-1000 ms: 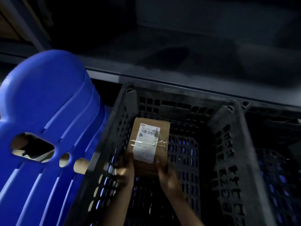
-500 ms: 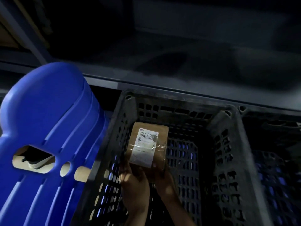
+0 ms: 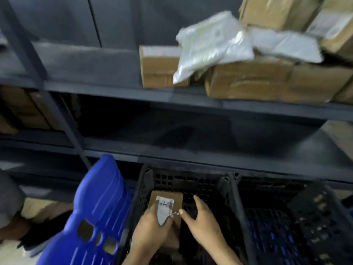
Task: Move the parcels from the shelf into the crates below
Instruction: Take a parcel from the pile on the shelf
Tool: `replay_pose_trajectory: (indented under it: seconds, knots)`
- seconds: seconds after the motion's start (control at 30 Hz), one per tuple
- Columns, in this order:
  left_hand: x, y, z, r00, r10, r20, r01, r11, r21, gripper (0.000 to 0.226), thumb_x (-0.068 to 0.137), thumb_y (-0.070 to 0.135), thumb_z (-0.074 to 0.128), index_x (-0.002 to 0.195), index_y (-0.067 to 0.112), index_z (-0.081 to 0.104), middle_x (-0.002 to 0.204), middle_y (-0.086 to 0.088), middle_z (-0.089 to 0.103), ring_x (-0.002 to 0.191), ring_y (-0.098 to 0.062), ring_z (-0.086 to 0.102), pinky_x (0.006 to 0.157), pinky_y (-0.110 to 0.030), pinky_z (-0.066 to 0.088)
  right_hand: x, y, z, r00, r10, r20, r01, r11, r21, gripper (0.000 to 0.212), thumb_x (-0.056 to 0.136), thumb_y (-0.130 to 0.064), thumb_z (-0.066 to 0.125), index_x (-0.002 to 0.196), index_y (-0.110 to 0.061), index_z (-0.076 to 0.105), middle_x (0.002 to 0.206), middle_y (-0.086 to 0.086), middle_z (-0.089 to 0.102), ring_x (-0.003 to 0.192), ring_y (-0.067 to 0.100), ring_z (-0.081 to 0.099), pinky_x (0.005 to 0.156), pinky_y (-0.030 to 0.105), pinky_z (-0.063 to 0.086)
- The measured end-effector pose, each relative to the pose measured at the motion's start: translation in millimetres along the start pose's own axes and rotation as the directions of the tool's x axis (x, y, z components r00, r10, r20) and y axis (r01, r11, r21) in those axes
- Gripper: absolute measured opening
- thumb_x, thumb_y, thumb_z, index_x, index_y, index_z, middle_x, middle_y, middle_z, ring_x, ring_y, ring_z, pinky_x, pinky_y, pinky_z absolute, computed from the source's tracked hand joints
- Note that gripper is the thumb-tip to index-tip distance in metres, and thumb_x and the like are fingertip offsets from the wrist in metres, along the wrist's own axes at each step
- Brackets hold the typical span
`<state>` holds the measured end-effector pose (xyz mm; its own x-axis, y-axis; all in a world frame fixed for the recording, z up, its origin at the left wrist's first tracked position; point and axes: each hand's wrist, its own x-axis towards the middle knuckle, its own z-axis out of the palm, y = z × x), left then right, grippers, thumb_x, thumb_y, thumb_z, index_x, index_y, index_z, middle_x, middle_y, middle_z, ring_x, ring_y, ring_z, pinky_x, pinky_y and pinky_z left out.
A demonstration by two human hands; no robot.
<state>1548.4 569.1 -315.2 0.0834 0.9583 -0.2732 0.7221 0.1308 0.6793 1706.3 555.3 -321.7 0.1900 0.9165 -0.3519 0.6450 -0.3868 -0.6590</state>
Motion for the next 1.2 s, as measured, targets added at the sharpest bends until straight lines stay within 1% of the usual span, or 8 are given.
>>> replay_pose_trajectory:
  seconds: [0.07, 0.17, 0.3, 0.53, 0.7, 0.93, 1.07, 1.2]
  knots:
    - [-5.6, 26.3, -29.1, 0.997, 0.07, 0.008, -0.07, 0.997, -0.018, 0.061, 0.087, 0.041, 0.059, 0.141, 0.022, 0.039, 0.136, 0.004, 0.054, 0.123, -0.011, 0.051, 0.1, -0.025, 0.043, -9.5, -16.8, -28.2, 0.998, -0.047, -0.029, 0.046, 0.999, -0.009, 0.085, 0.084, -0.065, 0.05, 0.152, -0.027, 0.015, 0.159, -0.008, 0.017, 0.143, 0.01, 0.024, 0.11, 0.025, 0.028]
    - [-3.1, 69.3, -72.1, 0.976, 0.207, -0.062, -0.204, 0.977, 0.056, 0.074, 0.087, 0.053, 0.055, 0.148, 0.019, 0.029, 0.146, 0.003, 0.044, 0.134, -0.013, 0.041, 0.106, -0.029, 0.04, -21.0, -44.6, -74.5, 0.995, -0.075, -0.061, 0.074, 0.997, -0.024, 0.087, 0.084, -0.068, 0.047, 0.152, -0.029, 0.009, 0.16, -0.012, 0.01, 0.145, 0.009, 0.016, 0.111, 0.026, 0.027]
    - [-17.1, 124.3, -123.4, 0.924, 0.35, -0.153, -0.321, 0.928, 0.188, 0.079, 0.086, 0.058, 0.052, 0.15, 0.019, 0.023, 0.152, 0.004, 0.034, 0.14, -0.013, 0.031, 0.106, -0.025, 0.035, -46.1, -82.8, -127.5, 0.969, -0.178, -0.169, 0.171, 0.984, -0.057, 0.086, 0.086, -0.066, 0.047, 0.153, -0.028, 0.008, 0.16, -0.011, 0.008, 0.146, 0.008, 0.012, 0.114, 0.028, 0.025]
    - [-45.7, 212.5, -198.4, 0.767, 0.564, -0.305, -0.505, 0.824, 0.256, 0.077, 0.084, 0.06, 0.052, 0.147, 0.023, 0.027, 0.151, 0.007, 0.036, 0.138, -0.013, 0.035, 0.102, -0.03, 0.04, -92.7, -143.7, -214.1, 0.84, -0.35, -0.414, 0.31, 0.937, -0.163, 0.084, 0.086, -0.066, 0.047, 0.152, -0.025, 0.014, 0.159, -0.009, 0.014, 0.145, 0.01, 0.018, 0.111, 0.029, 0.028]
    - [-50.7, 266.5, -224.0, 0.695, 0.653, -0.302, -0.609, 0.757, 0.237, 0.073, 0.084, 0.058, 0.052, 0.146, 0.025, 0.031, 0.148, 0.007, 0.042, 0.134, -0.012, 0.04, 0.1, -0.033, 0.044, -110.0, -167.3, -263.7, 0.748, -0.376, -0.547, 0.326, 0.926, -0.19, 0.081, 0.086, -0.064, 0.049, 0.15, -0.024, 0.021, 0.157, -0.006, 0.023, 0.142, 0.012, 0.026, 0.105, 0.027, 0.03]
    - [-29.3, 325.2, -216.6, 0.697, 0.663, -0.272, -0.633, 0.748, 0.199, 0.076, 0.085, 0.055, 0.054, 0.147, 0.021, 0.029, 0.151, 0.003, 0.038, 0.136, -0.017, 0.038, 0.1, -0.032, 0.037, -96.0, -172.8, -329.8, 0.712, -0.328, -0.621, 0.303, 0.941, -0.15, 0.079, 0.084, -0.063, 0.052, 0.148, -0.022, 0.027, 0.154, -0.003, 0.031, 0.138, 0.017, 0.034, 0.097, 0.029, 0.034]
    - [2.5, 355.5, -203.6, 0.727, 0.647, -0.231, -0.618, 0.763, 0.192, 0.077, 0.084, 0.057, 0.054, 0.147, 0.02, 0.029, 0.15, 0.002, 0.039, 0.135, -0.019, 0.04, 0.102, -0.036, 0.039, -63.1, -168.7, -369.6, 0.741, -0.298, -0.602, 0.282, 0.951, -0.124, 0.08, 0.084, -0.063, 0.052, 0.148, -0.022, 0.026, 0.154, -0.002, 0.031, 0.138, 0.02, 0.034, 0.096, 0.033, 0.037]
    - [41.4, 391.4, -194.3, 0.777, 0.579, -0.247, -0.567, 0.814, 0.125, 0.078, 0.083, 0.055, 0.056, 0.147, 0.018, 0.03, 0.149, -0.003, 0.041, 0.133, -0.023, 0.042, 0.099, -0.035, 0.038, -20.8, -168.6, -409.4, 0.775, -0.286, -0.564, 0.257, 0.957, -0.132, 0.09, 0.081, -0.067, 0.053, 0.15, -0.019, 0.022, 0.155, 0.001, 0.029, 0.139, 0.022, 0.034, 0.102, 0.037, 0.037]
